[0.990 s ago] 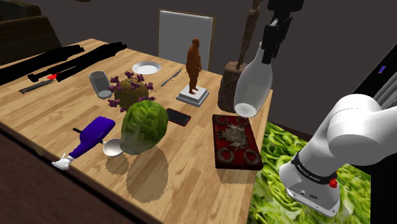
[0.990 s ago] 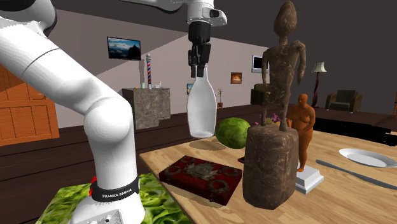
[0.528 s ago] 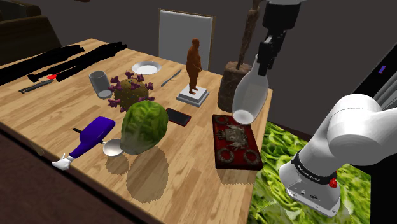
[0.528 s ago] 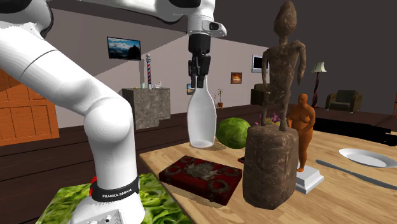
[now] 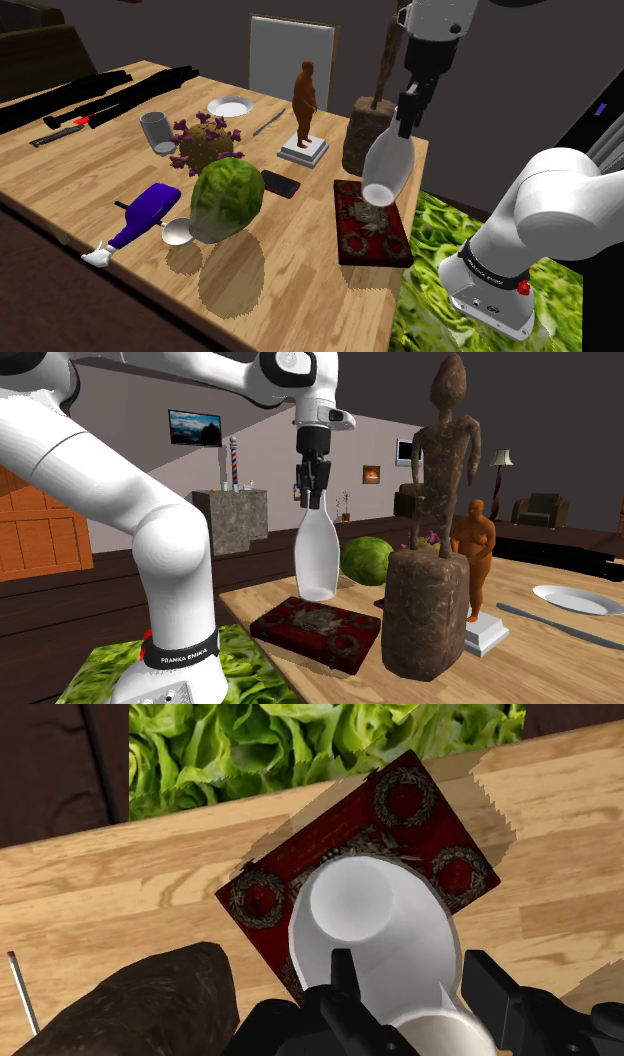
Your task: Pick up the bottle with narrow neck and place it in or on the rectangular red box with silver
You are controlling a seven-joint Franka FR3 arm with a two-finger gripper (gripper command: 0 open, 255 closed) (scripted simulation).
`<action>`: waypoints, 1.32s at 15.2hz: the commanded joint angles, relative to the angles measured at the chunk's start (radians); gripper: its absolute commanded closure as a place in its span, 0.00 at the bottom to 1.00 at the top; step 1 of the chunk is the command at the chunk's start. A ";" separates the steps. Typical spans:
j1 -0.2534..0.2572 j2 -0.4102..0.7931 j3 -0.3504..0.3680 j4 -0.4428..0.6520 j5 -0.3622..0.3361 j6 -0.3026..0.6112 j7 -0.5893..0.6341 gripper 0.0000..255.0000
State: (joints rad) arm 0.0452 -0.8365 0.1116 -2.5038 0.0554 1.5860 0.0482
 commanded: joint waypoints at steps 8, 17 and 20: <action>0.004 -0.008 0.007 -0.126 0.007 0.119 0.000 1.00; 0.005 -0.007 0.009 -0.156 0.009 0.150 0.000 1.00; 0.005 -0.007 0.009 -0.156 0.009 0.150 0.000 0.00</action>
State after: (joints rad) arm 0.0499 -0.8431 0.1210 -2.6595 0.0646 1.7359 0.0481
